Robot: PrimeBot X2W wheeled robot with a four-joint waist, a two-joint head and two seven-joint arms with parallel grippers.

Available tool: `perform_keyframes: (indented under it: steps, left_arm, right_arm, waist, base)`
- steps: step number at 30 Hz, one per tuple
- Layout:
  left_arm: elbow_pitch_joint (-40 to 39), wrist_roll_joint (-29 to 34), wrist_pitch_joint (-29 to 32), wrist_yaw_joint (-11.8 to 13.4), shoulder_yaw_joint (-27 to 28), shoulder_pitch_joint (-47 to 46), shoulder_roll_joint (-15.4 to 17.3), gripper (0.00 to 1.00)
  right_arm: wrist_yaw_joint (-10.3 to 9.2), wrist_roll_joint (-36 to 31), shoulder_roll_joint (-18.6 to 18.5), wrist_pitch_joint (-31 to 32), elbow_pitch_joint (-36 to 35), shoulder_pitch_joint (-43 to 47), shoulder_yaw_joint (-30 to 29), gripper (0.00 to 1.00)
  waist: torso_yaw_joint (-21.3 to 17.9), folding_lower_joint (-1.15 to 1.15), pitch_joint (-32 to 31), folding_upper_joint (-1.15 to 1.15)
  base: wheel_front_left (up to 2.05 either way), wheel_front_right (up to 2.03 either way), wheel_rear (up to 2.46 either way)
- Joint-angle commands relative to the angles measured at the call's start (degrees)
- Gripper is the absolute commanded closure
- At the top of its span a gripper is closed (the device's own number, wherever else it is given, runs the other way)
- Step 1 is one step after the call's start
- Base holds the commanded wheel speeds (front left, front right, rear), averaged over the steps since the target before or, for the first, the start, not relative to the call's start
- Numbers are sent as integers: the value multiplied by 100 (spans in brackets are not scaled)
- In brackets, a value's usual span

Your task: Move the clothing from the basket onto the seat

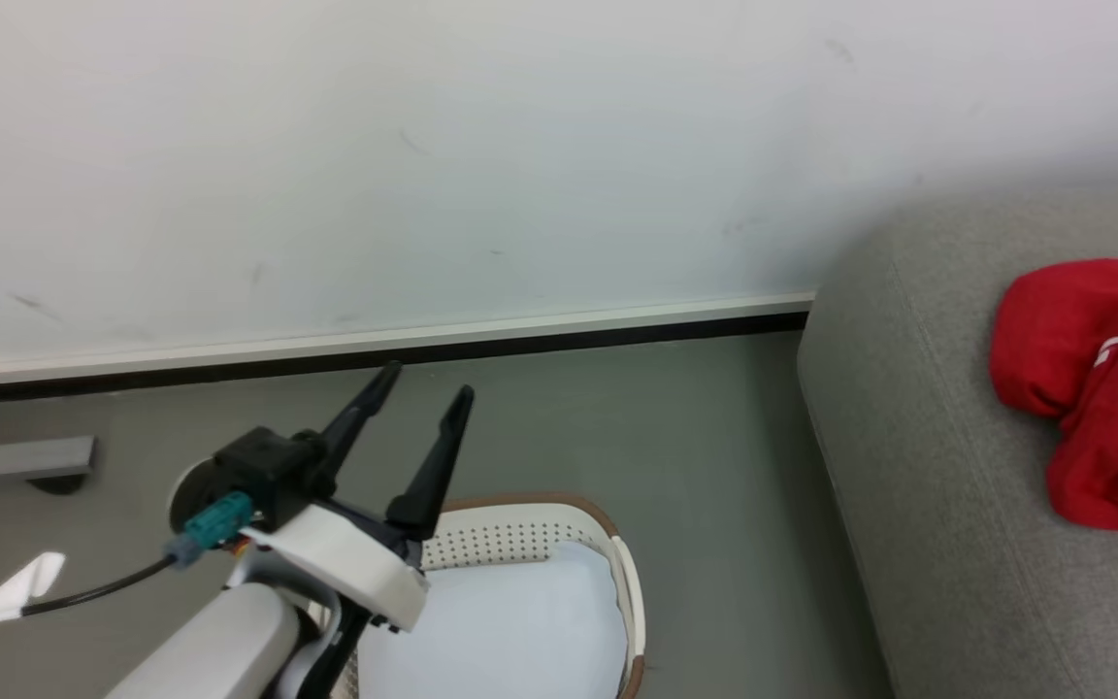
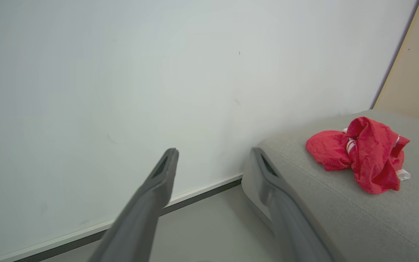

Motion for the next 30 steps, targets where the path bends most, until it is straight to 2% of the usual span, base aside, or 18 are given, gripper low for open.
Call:
perform_keyframes:
  steps: [1,4,8,15,18,25,30]
  left_arm:
    - [-56,-50,0,37,109,120,59,0]
    - [-88,94,0,173,356,286,187,0]
    - [-154,157,-1,327,738,546,186,0]
    - [-134,269,-1,421,1390,1106,-27,0]
    - [-79,357,-1,455,1713,1380,-191,0]
    - [21,495,0,307,2518,1985,-620,0]
    - [131,552,-1,-115,3048,2391,-1042,0]
  right_arm:
    - [-15,-15,81,-92,-135,119,0,0]
    - [-15,-21,369,-296,-406,234,9,0]
    - [-15,34,851,-639,-584,360,57,0]
    - [-15,-284,1532,-1386,-468,880,-16,0]
    - [-15,-455,1704,-1750,-386,1156,-62,0]
    - [-15,-437,2185,-2511,-41,1612,-149,0]
    - [-15,-291,2444,-2936,255,1951,-81,0]
  waist:
    - [111,2,-78,0]
    - [208,2,-120,0]
    - [339,2,-190,0]
    - [624,2,-393,0]
    - [692,2,-475,0]
    - [736,2,-614,0]
    - [777,2,-663,0]
  base:
    - [0,0,0]
    - [0,0,0]
    - [0,0,0]
    - [0,0,0]
    - [0,0,0]
    - [0,0,0]
    - [0,0,0]
